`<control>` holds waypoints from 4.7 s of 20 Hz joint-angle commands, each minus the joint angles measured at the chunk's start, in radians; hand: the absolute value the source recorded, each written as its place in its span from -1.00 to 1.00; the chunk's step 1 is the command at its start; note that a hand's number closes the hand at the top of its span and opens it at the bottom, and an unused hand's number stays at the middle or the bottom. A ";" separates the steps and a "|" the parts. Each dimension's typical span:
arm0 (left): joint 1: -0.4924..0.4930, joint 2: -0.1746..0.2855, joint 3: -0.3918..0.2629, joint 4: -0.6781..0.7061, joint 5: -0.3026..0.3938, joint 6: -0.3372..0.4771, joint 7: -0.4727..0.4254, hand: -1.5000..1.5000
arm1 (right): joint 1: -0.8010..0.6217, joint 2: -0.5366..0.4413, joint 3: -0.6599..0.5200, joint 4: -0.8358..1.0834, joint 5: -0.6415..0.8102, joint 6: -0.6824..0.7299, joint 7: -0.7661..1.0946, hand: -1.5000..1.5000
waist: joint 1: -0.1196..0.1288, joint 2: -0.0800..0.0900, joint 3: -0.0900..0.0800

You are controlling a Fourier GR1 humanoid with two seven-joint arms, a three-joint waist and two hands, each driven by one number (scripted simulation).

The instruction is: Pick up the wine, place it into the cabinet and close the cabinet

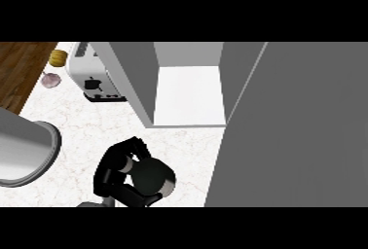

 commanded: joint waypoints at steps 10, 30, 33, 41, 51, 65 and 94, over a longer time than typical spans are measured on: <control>-0.170 0.009 -0.040 -0.001 -0.036 0.267 0.101 1.00 | 0.120 -0.068 -0.019 -0.190 0.002 0.010 -0.034 -1.00 | -0.003 0.004 0.001; -0.551 -0.003 -0.053 0.437 0.027 0.409 0.030 1.00 | 0.120 -0.087 -0.038 -0.215 -0.033 0.018 -0.015 -1.00 | -0.029 0.008 -0.001; -0.552 -0.003 -0.088 0.425 0.065 0.409 0.034 1.00 | 0.143 -0.082 -0.045 -0.187 -0.060 0.031 -0.090 -1.00 | -0.029 0.008 0.000; -0.762 -0.003 -0.068 0.672 0.188 0.447 -0.031 1.00 | 0.135 -0.065 -0.053 -0.169 -0.078 0.039 -0.101 -1.00 | -0.041 0.014 -0.001; -0.938 0.000 -0.066 0.942 0.161 0.513 0.015 1.00 | 0.226 -0.089 -0.027 -0.176 -0.111 0.073 -0.210 -1.00 | -0.066 0.017 0.002; -1.083 0.002 0.013 1.160 0.268 0.521 -0.045 1.00 | 0.234 -0.062 -0.031 -0.102 -0.143 0.105 -0.285 -1.00 | -0.087 0.035 0.000; -1.204 0.070 0.088 1.254 0.272 0.519 -0.180 -1.00 | 0.269 -0.074 0.005 -0.093 -0.138 0.162 -0.375 -1.00 | -0.120 0.047 -0.003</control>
